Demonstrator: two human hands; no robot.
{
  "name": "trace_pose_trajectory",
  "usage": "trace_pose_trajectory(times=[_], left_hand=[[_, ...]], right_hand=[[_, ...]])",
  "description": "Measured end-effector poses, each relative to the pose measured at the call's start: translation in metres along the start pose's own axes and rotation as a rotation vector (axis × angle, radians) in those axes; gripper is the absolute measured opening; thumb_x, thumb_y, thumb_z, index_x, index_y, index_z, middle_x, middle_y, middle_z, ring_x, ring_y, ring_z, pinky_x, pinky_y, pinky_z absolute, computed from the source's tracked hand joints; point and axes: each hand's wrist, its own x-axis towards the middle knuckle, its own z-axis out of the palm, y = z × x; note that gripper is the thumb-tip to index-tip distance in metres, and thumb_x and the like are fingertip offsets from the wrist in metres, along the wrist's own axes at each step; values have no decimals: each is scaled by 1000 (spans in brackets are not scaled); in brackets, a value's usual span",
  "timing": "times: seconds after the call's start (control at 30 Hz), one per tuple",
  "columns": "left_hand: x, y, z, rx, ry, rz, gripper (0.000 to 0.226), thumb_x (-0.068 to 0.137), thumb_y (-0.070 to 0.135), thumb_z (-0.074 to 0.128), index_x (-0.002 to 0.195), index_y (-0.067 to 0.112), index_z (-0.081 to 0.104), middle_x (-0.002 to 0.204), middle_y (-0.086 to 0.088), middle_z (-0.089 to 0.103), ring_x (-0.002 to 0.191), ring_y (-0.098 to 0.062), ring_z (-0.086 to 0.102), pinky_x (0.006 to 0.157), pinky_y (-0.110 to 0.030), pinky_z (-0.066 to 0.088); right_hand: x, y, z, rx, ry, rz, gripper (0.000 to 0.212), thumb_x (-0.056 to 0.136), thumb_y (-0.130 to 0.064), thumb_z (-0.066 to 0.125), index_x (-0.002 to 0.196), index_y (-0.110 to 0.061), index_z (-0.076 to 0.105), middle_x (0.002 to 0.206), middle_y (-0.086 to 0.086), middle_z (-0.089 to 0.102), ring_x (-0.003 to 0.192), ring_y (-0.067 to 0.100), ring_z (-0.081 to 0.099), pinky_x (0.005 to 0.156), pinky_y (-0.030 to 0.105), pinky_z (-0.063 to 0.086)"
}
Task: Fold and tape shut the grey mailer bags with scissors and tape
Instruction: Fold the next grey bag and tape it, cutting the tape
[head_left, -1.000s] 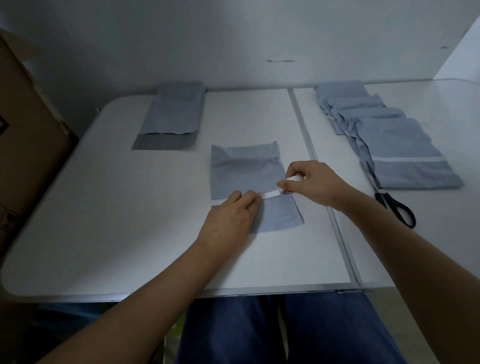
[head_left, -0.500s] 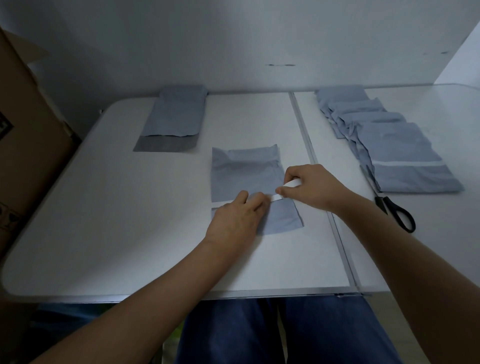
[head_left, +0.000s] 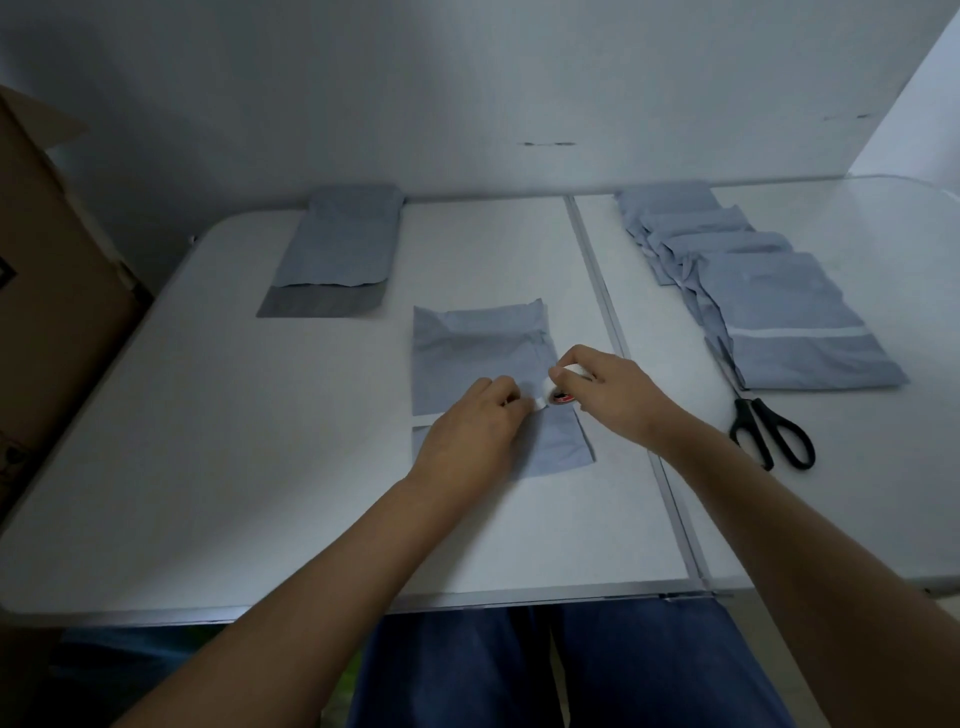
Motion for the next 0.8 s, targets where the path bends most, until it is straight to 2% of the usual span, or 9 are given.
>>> trace_pose_trajectory(times=[0.13,0.27,0.4,0.5,0.57,0.67,0.73,0.8], left_hand=[[-5,1,2,19,60,52,23,84,9,67,107,10,69,94,-2,60,80,-21,55,49,-34,48],[-4,3,3,109,68,55,16,79,13,72,96,12,71,89,1,58,74,-18,54,40,-28,35],[-4,3,4,149,53,66,19,78,14,74,96,12,70,89,1,57,74,-18,55,40,-27,31],[-4,3,2,185,52,74,22,75,16,76,96,12,71,88,1,58,72,-17,56,41,-25,24],[-4,3,2,199,53,79,22,74,16,78,95,12,71,88,1,58,71,-18,56,41,-25,23],[-5,4,2,199,60,78,22,74,15,77,95,11,70,88,-1,58,71,-19,57,39,-24,24],[-6,4,2,205,66,75,23,75,16,77,97,11,70,89,0,58,72,-19,57,41,-24,23],[-6,4,2,214,74,77,24,76,17,76,99,12,70,90,0,59,73,-18,57,42,-24,22]], right_hand=[[2,5,1,154,22,-16,18,88,-34,66,92,-16,63,82,-9,69,79,5,66,76,25,52],[5,8,-1,262,23,-9,19,84,-28,72,86,-11,64,68,-11,66,64,-2,61,65,21,45],[4,6,-4,271,28,-7,20,84,-23,73,85,-7,62,71,-5,67,61,-2,63,56,10,42],[4,4,-7,242,26,-11,18,83,-21,73,80,-8,62,66,-8,66,60,-3,61,58,13,43],[4,6,-10,200,29,-8,18,82,-22,74,77,-11,62,65,-9,67,63,0,62,66,24,49],[4,9,-12,149,37,1,17,81,-25,75,75,-15,62,70,-5,71,76,14,69,78,38,54],[3,9,-14,109,44,3,17,80,-26,75,75,-16,62,74,-3,71,80,19,69,77,39,54],[2,8,-16,62,48,1,17,80,-27,75,77,-16,62,78,-2,70,81,17,67,68,29,52]])
